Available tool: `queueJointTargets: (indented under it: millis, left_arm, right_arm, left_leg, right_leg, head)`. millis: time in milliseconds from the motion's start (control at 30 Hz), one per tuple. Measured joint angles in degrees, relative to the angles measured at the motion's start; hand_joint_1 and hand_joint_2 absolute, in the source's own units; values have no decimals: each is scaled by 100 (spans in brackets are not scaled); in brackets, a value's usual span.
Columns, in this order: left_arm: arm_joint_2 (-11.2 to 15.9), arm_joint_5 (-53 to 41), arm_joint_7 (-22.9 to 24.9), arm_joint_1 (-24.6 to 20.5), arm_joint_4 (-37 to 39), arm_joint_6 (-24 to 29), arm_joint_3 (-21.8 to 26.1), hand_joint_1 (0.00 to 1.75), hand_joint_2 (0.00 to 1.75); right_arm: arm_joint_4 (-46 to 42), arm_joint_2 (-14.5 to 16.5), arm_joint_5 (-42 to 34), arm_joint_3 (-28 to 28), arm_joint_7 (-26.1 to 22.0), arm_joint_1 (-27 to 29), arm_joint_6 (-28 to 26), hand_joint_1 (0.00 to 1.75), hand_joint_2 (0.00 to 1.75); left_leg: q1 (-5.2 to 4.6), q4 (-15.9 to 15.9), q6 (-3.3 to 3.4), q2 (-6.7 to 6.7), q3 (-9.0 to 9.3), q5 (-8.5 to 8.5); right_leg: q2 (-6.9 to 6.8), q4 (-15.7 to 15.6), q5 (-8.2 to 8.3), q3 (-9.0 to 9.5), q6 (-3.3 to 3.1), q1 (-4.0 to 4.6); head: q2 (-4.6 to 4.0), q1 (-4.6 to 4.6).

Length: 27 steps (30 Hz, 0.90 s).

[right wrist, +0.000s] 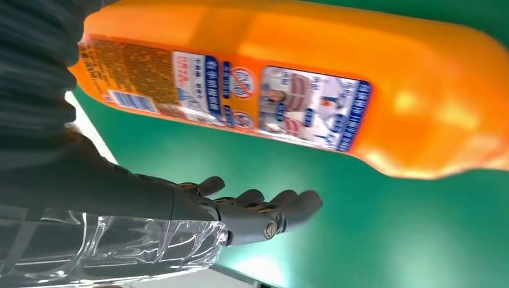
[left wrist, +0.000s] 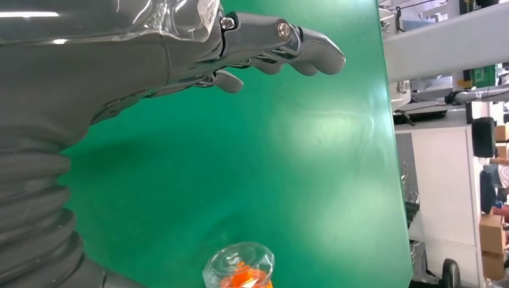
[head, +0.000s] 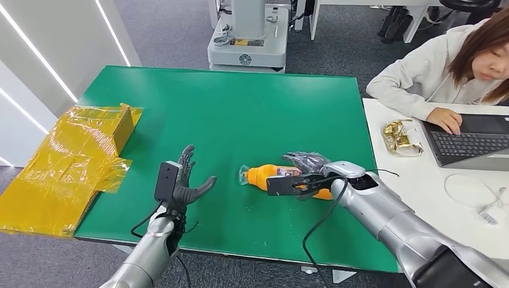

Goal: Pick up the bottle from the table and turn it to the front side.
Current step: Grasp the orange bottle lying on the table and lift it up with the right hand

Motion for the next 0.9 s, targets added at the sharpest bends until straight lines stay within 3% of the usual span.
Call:
queueJointTargets:
  millis: [433, 900]
  left_arm:
    - [32, 43, 10, 295, -172, 97, 16, 0, 175]
    - [39, 17, 50, 549, -382, 138, 83, 0, 175]
  right_arm:
    - [245, -246, 143, 321, -3, -246, 34, 0, 175]
    - [362, -252, -37, 520, -140, -13, 87, 0, 175]
  left_leg:
    - [0, -1, -2, 0, -1, 2]
    - [0, -2, -3, 0, -1, 2]
  right_leg:
    - [0, 0, 0, 0, 0, 0]
    - [0, 0, 0, 0, 0, 0]
  head:
    - [0, 1]
    - [0, 0]
